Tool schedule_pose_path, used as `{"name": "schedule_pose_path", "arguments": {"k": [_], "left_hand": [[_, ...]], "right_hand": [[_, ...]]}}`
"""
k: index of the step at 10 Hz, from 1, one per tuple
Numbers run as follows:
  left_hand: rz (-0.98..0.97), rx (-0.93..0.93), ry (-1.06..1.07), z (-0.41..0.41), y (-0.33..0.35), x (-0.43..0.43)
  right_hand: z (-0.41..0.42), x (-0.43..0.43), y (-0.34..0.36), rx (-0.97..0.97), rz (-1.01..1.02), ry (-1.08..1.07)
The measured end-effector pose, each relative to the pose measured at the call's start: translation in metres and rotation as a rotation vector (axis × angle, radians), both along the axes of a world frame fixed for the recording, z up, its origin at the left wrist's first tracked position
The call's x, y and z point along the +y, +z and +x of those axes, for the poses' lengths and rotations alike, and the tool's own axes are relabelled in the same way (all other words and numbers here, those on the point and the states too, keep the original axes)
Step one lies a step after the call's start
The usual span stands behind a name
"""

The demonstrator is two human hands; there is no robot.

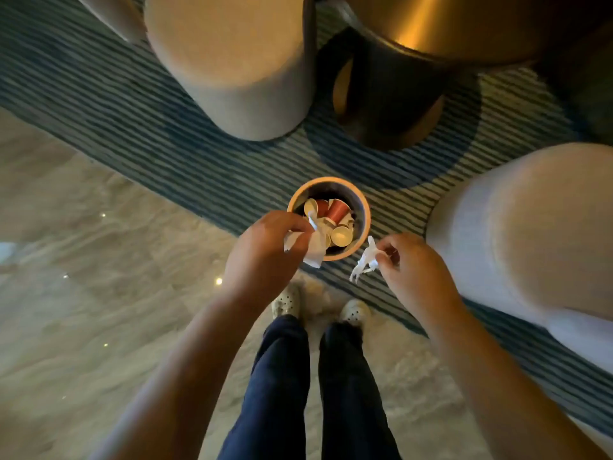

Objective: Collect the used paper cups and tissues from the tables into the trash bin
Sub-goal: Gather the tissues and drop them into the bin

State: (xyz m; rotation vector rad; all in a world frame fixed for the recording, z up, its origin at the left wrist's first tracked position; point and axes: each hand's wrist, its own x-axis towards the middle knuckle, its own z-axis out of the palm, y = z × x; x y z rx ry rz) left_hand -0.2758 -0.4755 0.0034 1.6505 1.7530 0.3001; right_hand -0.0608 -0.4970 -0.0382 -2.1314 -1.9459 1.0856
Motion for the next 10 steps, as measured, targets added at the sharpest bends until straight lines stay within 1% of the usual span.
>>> {"name": "schedule_pose_path", "arguments": {"k": [1,2,4,6,7,8,9,10], "left_hand": [[0.103,-0.02,0.034,-0.009,-0.064,0.003],[0.098,0.06,0.004,-0.014,-0.127,0.009],[0.03,0.139,-0.027,-0.01,-0.255,0.015],[-0.034,0.124,-0.049,-0.007,-0.354,0.031],[-0.031,0.087,-0.03,-0.005,-0.382,0.04],[0.035,0.084,-0.067,-0.002,-0.4,0.045],[-0.027,0.088,-0.071,0.001,-0.414,0.048],[-0.069,0.086,-0.072,0.004,-0.409,0.045]], "right_hand": [[-0.009,0.009,-0.057,-0.01,-0.028,0.043],[-0.018,0.02,-0.119,-0.032,-0.031,0.057],[-0.028,0.038,-0.234,-0.087,-0.027,-0.012],[-0.036,0.053,-0.321,-0.139,0.049,-0.022],[-0.041,0.061,-0.349,-0.162,0.06,-0.025],[-0.039,0.068,-0.365,-0.153,0.061,-0.044],[-0.036,0.071,-0.373,-0.137,0.058,-0.084],[-0.032,0.068,-0.361,-0.118,0.104,-0.109]]}}
